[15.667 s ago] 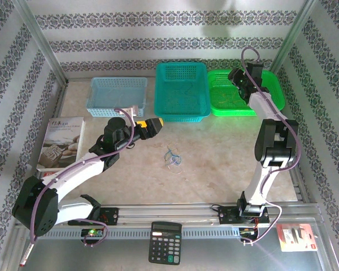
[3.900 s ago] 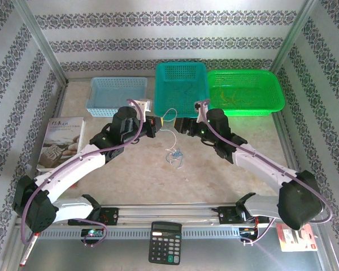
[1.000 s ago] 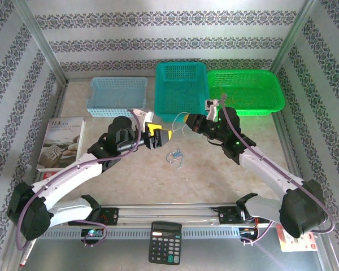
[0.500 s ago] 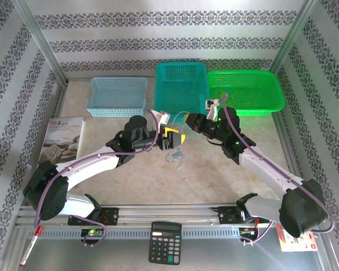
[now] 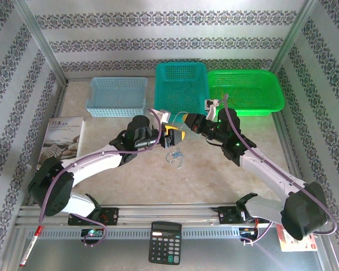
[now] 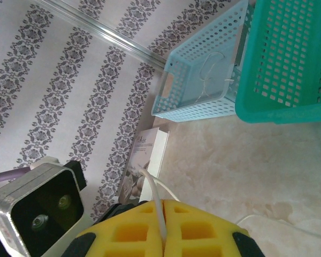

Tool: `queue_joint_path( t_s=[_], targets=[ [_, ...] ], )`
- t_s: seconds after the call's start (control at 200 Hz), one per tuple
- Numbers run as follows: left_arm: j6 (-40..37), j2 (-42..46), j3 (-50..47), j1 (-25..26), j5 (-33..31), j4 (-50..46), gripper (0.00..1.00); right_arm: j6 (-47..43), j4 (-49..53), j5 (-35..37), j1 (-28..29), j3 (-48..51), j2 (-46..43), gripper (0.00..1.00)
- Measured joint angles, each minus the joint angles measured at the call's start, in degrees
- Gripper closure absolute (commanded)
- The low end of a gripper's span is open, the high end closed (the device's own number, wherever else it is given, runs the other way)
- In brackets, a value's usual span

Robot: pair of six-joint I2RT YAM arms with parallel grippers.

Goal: Untangle the cables

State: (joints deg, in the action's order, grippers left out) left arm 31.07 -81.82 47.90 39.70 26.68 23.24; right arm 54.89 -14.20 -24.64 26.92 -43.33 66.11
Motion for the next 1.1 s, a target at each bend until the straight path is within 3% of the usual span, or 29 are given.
queue_joint_path(
  t_s=[0.275, 0.475, 0.555, 0.634, 0.789, 1.099],
  targets=[
    [-0.5, -0.7, 0.3, 0.0, 0.1, 0.9, 0.74, 0.7, -1.0, 0.0, 1.1, 0.0, 0.0, 1.00],
    [-0.5, -0.7, 0.5, 0.0, 0.2, 1.7, 1.00, 0.9, -1.6, 0.2, 1.1, 0.0, 0.0, 1.00],
    [-0.3, -0.6, 0.5, 0.0, 0.3, 1.7, 1.00, 0.9, -1.6, 0.2, 1.1, 0.0, 0.0, 0.78],
    [0.2, -0.5, 0.5, 0.0, 0.3, 1.7, 1.00, 1.2, -1.6, 0.2, 0.4, 0.0, 0.0, 0.64],
    [2.5, 0.7, 0.8, -0.5, 0.7, 1.5, 1.00, 0.2, -1.6, 0.4, -3.3, 1.4, -1.9, 0.51],
    [4.6, 3.2, 6.9, -0.8, 2.9, -1.9, 1.00, -5.7, -1.1, 2.7, -8.4, 10.2, -8.2, 0.34]
  ],
)
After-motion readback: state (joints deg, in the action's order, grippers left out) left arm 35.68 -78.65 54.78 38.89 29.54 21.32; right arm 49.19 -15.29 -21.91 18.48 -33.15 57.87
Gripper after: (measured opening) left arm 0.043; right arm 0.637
